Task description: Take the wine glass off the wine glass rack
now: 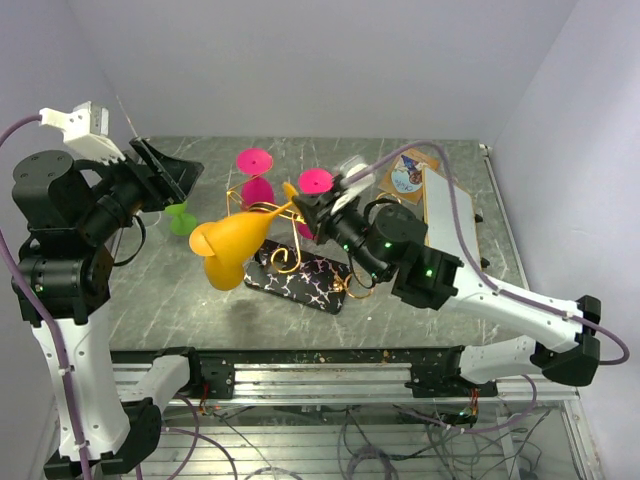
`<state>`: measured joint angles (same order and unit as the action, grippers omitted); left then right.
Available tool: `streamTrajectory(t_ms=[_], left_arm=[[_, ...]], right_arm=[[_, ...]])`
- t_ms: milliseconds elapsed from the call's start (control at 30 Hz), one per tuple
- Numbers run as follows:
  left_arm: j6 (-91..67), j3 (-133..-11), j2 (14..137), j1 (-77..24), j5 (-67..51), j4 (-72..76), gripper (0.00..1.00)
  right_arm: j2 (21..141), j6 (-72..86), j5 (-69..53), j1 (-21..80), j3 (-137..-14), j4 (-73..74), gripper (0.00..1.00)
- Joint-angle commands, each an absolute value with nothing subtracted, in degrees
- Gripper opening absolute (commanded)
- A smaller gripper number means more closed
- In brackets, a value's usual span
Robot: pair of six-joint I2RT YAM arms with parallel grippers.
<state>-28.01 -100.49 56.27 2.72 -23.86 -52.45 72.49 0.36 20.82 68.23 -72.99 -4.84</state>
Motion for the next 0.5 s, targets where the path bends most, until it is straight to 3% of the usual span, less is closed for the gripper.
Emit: streamTrajectory(t_ms=[0, 233, 467], left_arm=[[-32.18, -99.14, 55.08, 2.3, -29.28, -46.59, 0.74], [-36.49, -96.34, 53.15, 2.29, -33.47, -41.34, 0.75], [-41.11, -90.45, 51.68, 2.3, -40.02, -33.28, 0.76]], right_arm=[[69.29, 18.5, 37.05, 68.19, -76.46, -1.57, 0.0], [66.35, 28.46, 45.16, 67.82, -75.75, 0.53, 0.0], [65.24, 28.65, 46.36, 67.33, -75.88, -0.47, 0.0]])
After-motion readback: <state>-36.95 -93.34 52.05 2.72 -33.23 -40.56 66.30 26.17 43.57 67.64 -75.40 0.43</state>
